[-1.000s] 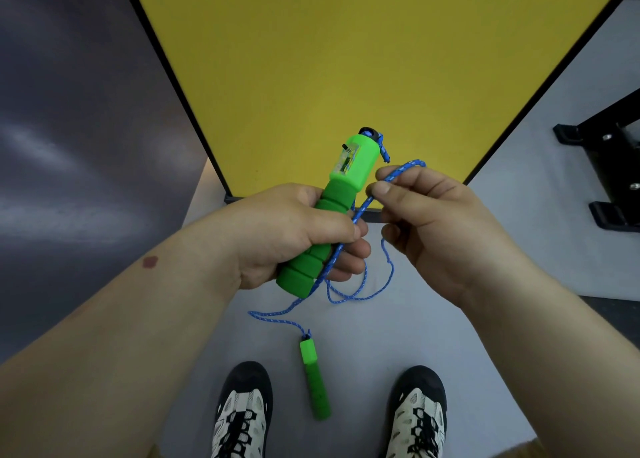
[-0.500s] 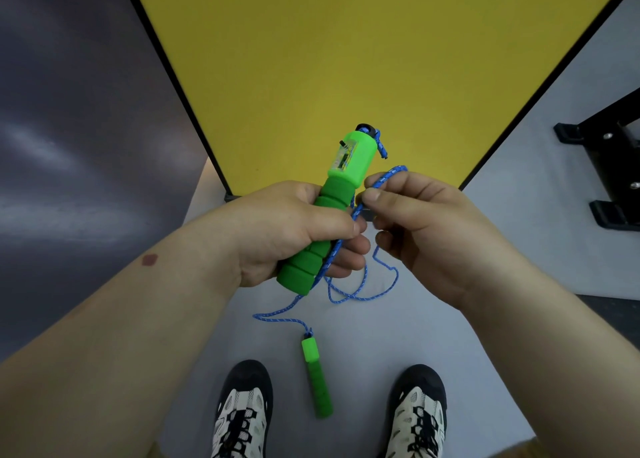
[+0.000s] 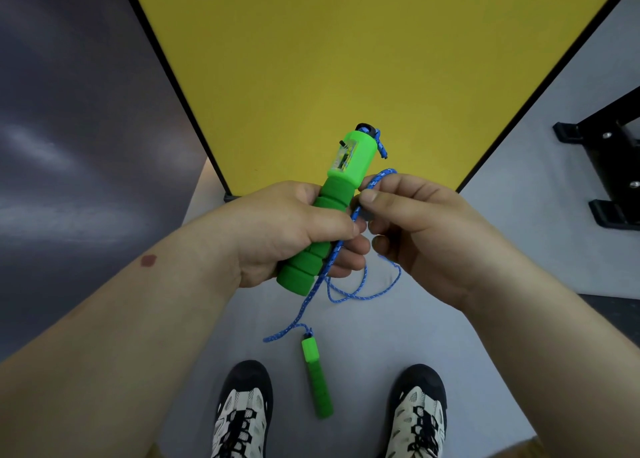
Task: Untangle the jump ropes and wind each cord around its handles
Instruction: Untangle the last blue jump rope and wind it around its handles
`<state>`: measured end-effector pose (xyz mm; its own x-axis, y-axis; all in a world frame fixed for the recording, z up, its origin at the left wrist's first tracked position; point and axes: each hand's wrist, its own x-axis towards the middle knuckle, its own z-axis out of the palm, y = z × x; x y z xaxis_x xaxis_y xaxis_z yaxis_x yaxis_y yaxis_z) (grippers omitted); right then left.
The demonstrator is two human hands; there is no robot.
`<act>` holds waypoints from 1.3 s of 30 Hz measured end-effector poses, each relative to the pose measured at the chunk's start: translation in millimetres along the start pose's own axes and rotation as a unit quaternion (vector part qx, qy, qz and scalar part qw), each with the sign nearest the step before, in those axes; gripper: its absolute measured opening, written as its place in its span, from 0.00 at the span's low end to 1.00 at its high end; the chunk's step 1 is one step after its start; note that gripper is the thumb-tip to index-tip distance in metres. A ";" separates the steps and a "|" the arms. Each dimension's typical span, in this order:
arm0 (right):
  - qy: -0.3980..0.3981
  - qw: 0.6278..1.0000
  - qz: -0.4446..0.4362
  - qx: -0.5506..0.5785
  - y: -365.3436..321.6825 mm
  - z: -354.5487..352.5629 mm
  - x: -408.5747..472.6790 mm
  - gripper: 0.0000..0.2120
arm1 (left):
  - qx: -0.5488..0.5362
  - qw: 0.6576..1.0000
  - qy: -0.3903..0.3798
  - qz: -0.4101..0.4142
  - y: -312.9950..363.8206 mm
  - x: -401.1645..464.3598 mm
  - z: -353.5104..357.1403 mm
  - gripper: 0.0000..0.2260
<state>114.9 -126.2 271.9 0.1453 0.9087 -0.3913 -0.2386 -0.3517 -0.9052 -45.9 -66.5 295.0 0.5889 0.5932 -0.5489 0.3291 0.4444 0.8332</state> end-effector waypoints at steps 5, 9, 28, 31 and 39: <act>0.052 0.998 -0.018 0.029 -1.1 -1.1 2.6 0.03 | -0.006 1.000 0.011 -0.001 -0.3 -0.1 -0.3 0.03; 0.122 0.990 -0.040 0.062 -2.1 -5.5 6.2 0.03 | 0.000 1.000 0.006 -0.002 -1.0 0.5 -1.3 0.03; 0.113 0.991 -0.041 0.057 -1.8 -5.7 5.6 0.04 | -0.002 1.000 0.003 -0.007 -2.0 2.3 -1.1 0.03; 0.107 0.991 -0.034 0.067 -1.5 -5.7 5.6 0.03 | 0.000 1.000 -0.001 -0.005 -1.8 2.3 -1.1 0.02; 0.017 1.000 0.000 0.006 -1.0 0.1 -0.4 0.05 | -0.001 1.000 -0.005 -0.005 -2.7 3.0 -2.1 0.02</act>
<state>115.0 -126.2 273.1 0.1776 0.9003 -0.3974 -0.2502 -0.3493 -0.9030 -46.6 -64.5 291.0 0.5927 0.5823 -0.5564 0.3331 0.4517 0.8277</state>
